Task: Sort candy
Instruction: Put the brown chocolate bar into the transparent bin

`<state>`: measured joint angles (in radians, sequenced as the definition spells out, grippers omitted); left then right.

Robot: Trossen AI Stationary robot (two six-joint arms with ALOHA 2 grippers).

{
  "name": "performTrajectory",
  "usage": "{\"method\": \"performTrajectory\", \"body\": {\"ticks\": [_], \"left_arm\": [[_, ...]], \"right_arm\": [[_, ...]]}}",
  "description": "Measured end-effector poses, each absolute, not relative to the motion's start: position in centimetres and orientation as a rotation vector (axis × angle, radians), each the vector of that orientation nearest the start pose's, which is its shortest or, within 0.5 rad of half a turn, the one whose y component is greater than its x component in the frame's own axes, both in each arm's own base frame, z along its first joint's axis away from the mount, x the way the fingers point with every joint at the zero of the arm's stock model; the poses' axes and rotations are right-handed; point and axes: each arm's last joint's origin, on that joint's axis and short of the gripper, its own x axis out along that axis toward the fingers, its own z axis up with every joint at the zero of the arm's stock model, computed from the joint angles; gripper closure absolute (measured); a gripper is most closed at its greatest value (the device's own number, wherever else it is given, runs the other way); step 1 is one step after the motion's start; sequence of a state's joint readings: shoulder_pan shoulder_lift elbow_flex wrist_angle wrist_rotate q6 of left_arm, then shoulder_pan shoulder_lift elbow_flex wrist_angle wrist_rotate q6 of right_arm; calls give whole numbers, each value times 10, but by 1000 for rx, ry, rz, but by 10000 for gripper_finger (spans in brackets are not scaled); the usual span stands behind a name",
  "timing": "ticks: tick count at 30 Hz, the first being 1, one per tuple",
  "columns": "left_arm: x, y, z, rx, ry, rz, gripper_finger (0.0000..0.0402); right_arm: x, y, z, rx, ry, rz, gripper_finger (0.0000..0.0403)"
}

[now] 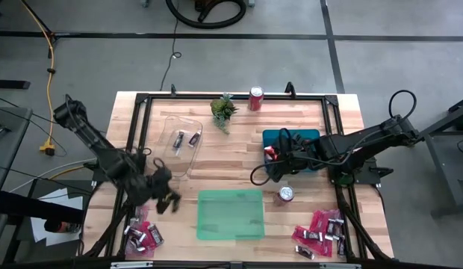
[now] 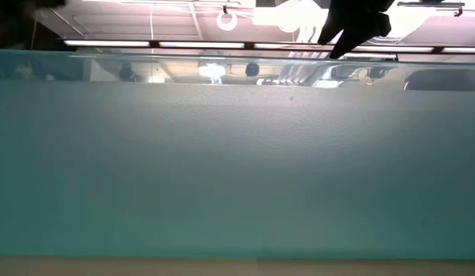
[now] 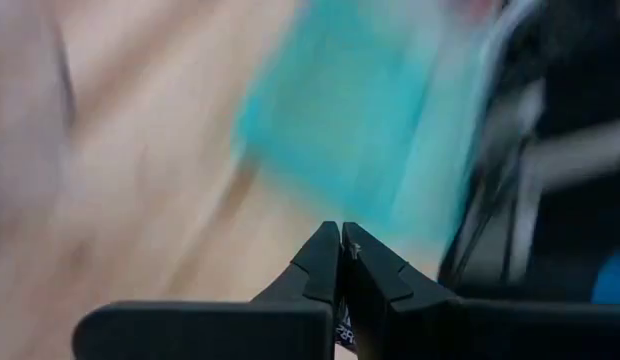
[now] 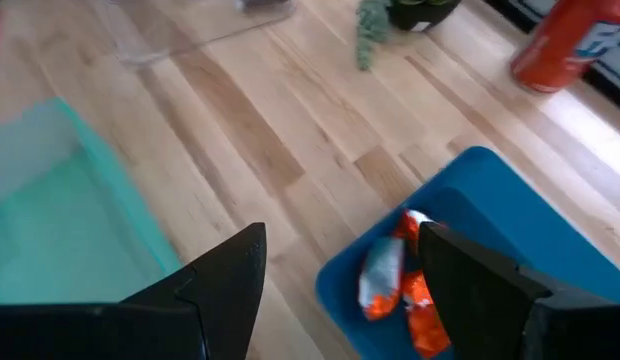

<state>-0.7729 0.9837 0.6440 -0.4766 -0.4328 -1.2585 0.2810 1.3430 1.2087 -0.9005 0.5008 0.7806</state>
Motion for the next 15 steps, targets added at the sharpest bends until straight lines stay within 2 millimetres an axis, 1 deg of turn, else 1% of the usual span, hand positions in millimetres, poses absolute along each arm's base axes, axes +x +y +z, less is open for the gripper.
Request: {"method": "performTrajectory", "body": {"ticks": [4,7,9,12,15], "left_arm": [[165,-105,259,-691,403,197,401],[178,-87,273,-605,245,264,401],[184,-73,276,-548,208,322,401],[186,-51,276,-478,212,418,401],[181,-30,275,-418,304,512,401]], "right_arm": [[258,61,311,356,768,-489,147],[265,63,316,363,707,-430,147],[268,65,319,364,673,-404,147],[270,65,320,360,653,-390,147],[269,65,320,364,659,-394,147]]}}
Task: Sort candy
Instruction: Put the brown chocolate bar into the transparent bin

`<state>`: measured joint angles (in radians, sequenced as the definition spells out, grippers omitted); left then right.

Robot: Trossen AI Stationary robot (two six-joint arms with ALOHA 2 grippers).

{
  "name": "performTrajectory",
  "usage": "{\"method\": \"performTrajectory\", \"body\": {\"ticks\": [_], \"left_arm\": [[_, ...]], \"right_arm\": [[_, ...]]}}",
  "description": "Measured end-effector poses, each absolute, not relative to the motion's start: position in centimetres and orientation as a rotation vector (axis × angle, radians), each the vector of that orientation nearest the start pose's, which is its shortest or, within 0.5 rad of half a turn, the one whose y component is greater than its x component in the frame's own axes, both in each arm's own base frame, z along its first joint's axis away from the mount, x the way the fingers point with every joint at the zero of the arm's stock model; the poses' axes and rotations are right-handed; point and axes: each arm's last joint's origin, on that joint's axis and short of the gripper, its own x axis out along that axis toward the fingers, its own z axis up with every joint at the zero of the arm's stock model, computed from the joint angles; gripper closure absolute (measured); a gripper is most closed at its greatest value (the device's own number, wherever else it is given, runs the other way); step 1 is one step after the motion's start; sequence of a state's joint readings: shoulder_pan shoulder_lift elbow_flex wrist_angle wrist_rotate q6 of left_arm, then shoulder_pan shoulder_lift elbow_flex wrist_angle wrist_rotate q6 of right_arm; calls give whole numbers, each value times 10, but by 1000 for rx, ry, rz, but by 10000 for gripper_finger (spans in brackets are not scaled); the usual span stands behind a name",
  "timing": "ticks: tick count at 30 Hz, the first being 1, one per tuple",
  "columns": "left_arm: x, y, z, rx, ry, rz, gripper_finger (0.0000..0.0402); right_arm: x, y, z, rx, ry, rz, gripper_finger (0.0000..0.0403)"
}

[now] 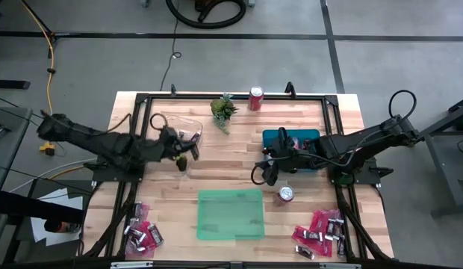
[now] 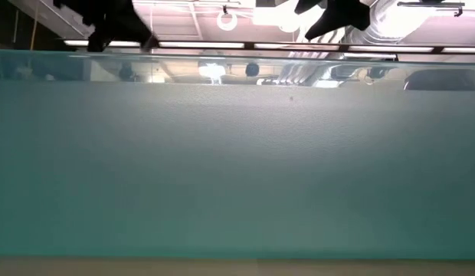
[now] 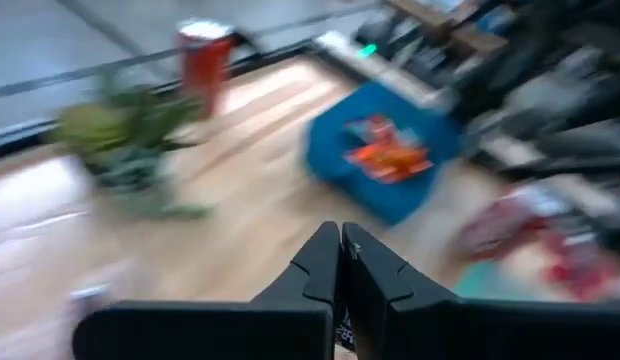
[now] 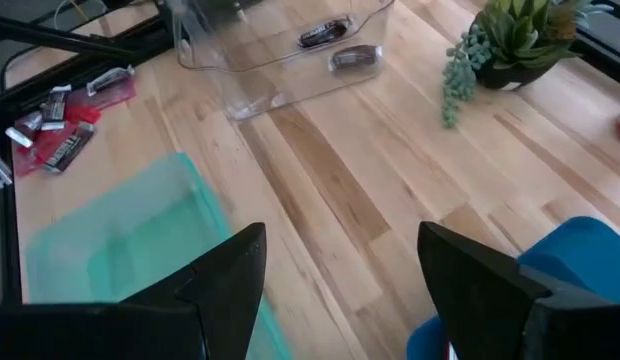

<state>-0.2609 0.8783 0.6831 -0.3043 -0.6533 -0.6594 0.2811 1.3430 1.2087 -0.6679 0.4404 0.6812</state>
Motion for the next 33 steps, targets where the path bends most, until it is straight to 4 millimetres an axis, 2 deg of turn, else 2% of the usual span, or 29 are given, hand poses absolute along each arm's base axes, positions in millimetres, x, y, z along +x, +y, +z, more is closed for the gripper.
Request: {"method": "performTrajectory", "body": {"ticks": [4,7,11,16,21,28,33], "left_arm": [[168,-4,275,-347,546,662,401],[160,14,266,-334,742,749,401],[161,27,242,-324,1009,676,401],[180,34,215,-170,1234,551,401],[196,35,187,-159,1401,493,401],[208,38,153,-125,1586,547,401],[210,38,139,-112,1660,551,401]], "right_arm": [[269,65,320,380,661,-397,147],[269,65,320,368,663,-394,147],[269,63,320,357,660,-403,147],[269,63,320,355,655,-414,147],[269,62,320,357,653,-417,147],[269,62,320,356,651,-421,147],[269,62,320,357,650,-421,147]]}}
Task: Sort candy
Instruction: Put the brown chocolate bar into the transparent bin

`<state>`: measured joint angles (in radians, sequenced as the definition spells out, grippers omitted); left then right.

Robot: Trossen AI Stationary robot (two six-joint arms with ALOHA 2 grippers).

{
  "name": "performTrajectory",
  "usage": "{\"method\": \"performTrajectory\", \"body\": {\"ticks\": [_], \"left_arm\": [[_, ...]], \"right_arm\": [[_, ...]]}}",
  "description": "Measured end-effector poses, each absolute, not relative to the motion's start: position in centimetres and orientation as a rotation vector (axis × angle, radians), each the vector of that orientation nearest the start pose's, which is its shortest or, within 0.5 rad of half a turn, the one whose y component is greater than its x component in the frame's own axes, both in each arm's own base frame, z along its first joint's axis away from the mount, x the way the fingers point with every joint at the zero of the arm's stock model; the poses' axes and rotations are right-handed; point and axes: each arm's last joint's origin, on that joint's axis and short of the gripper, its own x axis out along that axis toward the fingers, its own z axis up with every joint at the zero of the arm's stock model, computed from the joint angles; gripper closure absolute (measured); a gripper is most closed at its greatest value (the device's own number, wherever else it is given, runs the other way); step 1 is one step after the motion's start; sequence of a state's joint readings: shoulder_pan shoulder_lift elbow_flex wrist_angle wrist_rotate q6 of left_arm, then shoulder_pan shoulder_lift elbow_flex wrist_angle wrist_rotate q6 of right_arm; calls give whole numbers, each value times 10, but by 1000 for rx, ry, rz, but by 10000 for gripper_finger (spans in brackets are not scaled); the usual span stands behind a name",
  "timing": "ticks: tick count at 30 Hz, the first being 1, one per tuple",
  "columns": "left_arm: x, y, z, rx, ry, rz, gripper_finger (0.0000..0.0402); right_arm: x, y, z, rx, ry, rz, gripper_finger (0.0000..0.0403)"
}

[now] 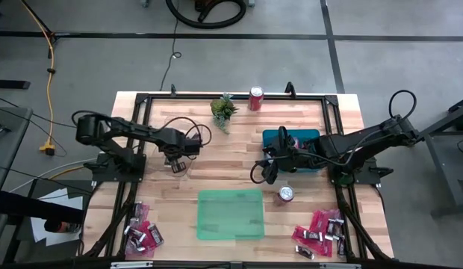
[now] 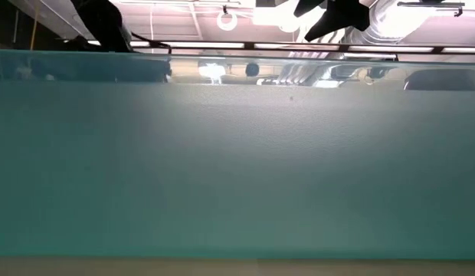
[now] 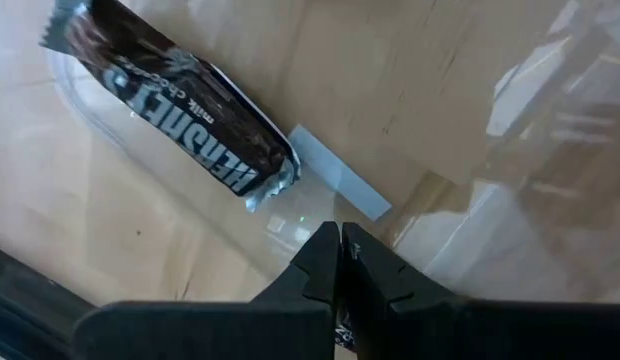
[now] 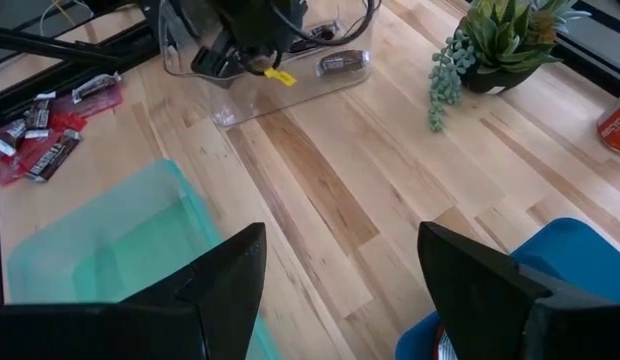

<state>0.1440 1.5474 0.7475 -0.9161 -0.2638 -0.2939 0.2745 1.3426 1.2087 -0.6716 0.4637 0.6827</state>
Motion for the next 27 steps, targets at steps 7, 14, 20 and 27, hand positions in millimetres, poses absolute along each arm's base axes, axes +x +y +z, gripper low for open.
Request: {"method": "performTrajectory", "body": {"ticks": [7,14,20,27], "left_arm": [[210,38,138,-114,1668,562,370],[215,39,156,-123,1639,559,278],[227,40,206,-208,1498,614,212],[221,8,271,-537,1103,549,186]], "right_arm": [[269,62,320,356,651,-421,147],[269,62,320,355,651,-421,147],[269,62,320,347,653,-419,147],[269,62,320,346,657,-418,147]]}}
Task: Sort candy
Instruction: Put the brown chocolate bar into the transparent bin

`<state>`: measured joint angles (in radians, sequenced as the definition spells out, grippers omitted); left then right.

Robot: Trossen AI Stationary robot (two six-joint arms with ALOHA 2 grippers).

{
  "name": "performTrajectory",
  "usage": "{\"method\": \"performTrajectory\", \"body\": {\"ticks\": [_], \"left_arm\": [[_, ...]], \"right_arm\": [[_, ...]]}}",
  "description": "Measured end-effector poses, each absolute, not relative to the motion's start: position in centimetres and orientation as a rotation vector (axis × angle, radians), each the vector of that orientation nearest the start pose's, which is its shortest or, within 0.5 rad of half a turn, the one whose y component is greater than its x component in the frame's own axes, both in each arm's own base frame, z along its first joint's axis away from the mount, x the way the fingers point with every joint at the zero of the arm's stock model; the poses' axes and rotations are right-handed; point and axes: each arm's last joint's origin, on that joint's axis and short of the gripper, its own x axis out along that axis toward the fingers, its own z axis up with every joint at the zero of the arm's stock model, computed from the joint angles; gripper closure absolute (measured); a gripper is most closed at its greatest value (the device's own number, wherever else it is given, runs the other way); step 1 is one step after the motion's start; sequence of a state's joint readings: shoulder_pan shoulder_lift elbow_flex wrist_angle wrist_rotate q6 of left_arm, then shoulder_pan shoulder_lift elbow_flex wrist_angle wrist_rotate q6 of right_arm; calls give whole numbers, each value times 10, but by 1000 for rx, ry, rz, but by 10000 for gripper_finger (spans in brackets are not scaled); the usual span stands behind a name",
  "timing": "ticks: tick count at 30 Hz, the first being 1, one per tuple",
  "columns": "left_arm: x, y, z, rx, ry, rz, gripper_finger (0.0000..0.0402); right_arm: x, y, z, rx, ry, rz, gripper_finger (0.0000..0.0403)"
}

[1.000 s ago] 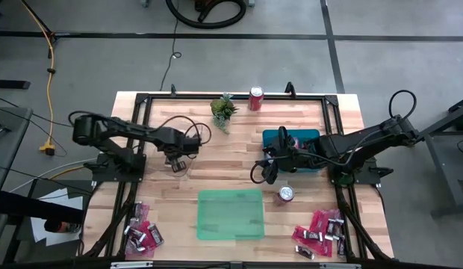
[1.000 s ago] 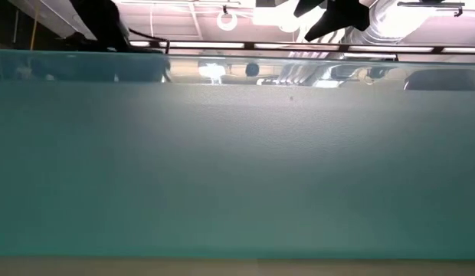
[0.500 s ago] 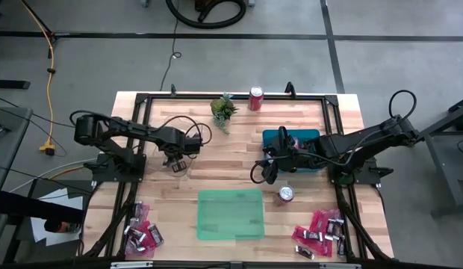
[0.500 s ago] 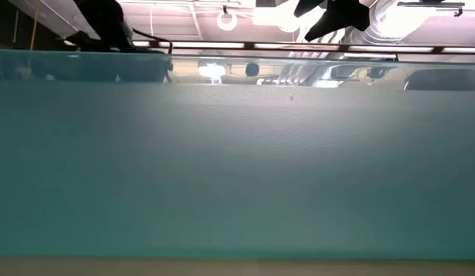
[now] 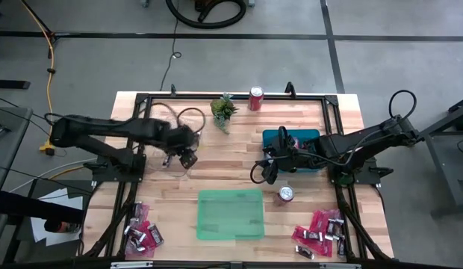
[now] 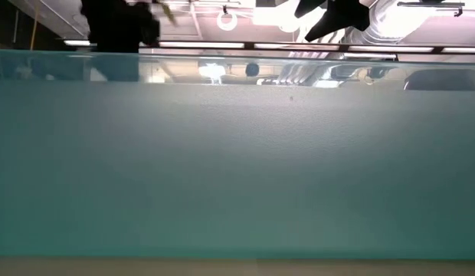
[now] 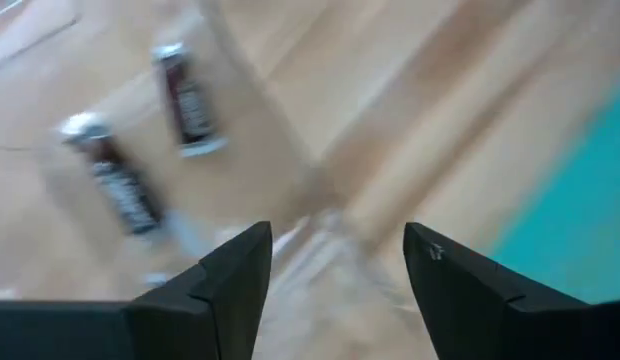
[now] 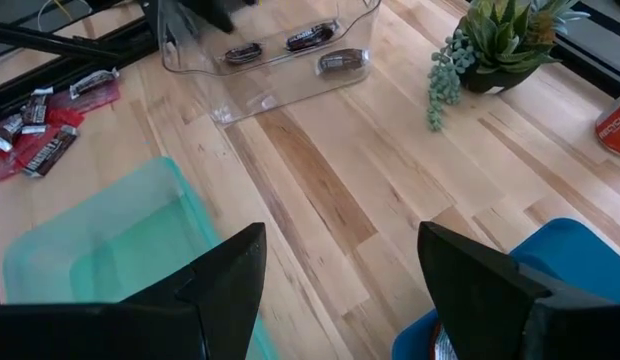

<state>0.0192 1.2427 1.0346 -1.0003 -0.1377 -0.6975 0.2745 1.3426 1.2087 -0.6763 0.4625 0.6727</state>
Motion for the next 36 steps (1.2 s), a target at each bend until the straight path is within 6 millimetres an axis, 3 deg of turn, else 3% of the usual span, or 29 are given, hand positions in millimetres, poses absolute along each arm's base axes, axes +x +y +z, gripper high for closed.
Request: {"method": "performTrajectory", "body": {"ticks": [3,7,13,17,23,27,36], "left_arm": [[213,-16,288,-604,972,482,187],[209,-49,303,-566,824,361,187],[210,-80,313,-483,634,311,187],[213,-81,317,-493,525,382,187],[214,-74,322,-475,497,382,188],[214,-69,323,-470,486,396,188],[214,-66,325,-487,488,384,188]], "right_arm": [[268,63,318,350,681,-401,147],[262,68,314,392,812,-284,147],[236,105,300,560,1130,-85,147],[214,144,277,659,1227,-66,147],[175,193,233,826,1285,-19,147],[158,200,218,795,1344,-33,148],[161,214,179,530,1513,66,158]]}}
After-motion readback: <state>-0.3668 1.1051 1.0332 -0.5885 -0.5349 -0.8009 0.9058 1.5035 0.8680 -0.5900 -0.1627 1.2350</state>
